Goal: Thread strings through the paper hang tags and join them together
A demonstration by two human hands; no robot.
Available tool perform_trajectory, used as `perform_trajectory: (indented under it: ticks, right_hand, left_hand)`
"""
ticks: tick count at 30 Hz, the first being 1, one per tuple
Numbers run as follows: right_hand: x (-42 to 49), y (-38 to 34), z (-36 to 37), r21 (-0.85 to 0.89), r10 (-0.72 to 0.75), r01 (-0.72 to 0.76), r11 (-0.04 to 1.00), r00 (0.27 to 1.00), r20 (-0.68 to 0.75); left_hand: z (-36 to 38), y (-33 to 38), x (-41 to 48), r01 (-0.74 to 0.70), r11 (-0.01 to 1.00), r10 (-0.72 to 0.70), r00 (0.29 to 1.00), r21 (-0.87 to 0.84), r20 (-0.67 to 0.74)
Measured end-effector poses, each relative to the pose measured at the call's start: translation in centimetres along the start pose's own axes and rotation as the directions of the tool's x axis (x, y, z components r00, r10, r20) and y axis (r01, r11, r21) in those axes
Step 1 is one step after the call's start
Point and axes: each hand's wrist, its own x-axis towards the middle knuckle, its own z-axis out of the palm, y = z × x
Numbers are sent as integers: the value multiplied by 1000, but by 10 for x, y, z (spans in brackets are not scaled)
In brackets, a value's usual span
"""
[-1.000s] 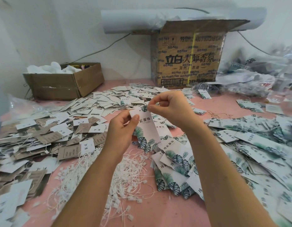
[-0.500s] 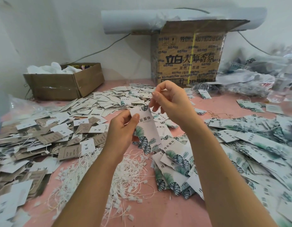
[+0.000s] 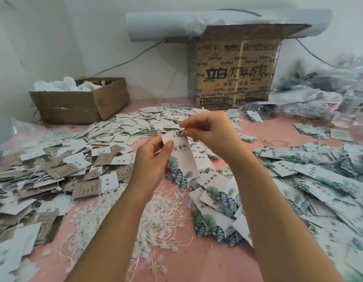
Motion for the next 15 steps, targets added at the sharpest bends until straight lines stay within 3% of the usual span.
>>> perform_trajectory:
  ticks: [7,15]
  right_hand:
    - [1,-1,1,-198,-58,42,979,995,-77]
    - [-2,-5,4,-296,-67,82,952,996,61]
  left_hand:
    - [-2,0,0,-5,1000,5,1000,2,0]
    - [-2,-1,0,-45,999,45,999,30,9]
